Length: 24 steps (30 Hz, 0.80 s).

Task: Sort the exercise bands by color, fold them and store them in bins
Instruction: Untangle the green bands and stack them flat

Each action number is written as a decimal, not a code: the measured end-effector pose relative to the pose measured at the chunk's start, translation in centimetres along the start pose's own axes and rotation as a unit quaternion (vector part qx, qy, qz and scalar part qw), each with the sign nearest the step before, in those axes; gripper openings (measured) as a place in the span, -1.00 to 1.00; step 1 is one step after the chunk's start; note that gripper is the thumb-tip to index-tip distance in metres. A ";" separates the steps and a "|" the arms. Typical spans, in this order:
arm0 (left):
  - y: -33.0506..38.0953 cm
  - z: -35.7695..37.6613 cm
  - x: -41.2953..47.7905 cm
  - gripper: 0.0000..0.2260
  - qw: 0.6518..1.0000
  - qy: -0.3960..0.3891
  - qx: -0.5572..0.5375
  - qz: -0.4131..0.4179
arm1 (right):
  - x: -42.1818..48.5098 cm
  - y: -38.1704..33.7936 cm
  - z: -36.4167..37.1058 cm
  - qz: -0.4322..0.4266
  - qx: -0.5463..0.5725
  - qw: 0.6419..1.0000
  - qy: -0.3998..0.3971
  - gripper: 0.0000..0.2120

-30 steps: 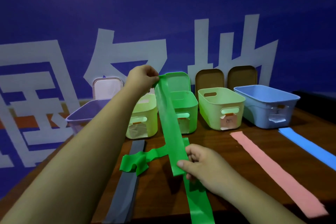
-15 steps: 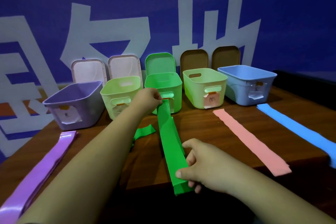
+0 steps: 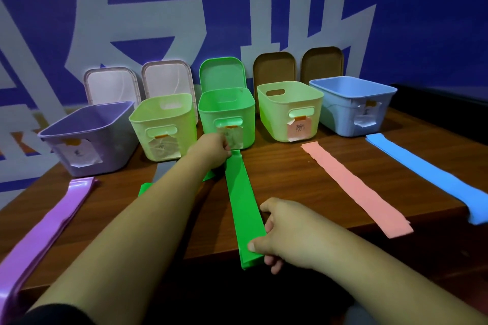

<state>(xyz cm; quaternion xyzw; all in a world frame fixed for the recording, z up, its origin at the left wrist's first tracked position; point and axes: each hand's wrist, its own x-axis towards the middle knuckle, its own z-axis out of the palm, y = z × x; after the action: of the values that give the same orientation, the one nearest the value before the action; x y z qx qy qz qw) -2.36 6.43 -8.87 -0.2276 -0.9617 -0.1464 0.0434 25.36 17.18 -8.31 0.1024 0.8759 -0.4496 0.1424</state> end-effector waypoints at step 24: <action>-2.4 -5.2 -3.0 -0.84 0.995 -0.076 0.069 0.009 | 0.9 -1.9 -2.1 -0.058 -0.209 0.973 0.077 -0.47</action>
<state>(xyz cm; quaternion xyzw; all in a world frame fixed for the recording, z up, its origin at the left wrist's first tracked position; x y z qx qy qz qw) -0.70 1.55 -4.99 -0.2431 -0.9679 -0.0619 -0.0127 23.65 17.86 -6.02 0.0535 0.9633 -0.2544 0.0661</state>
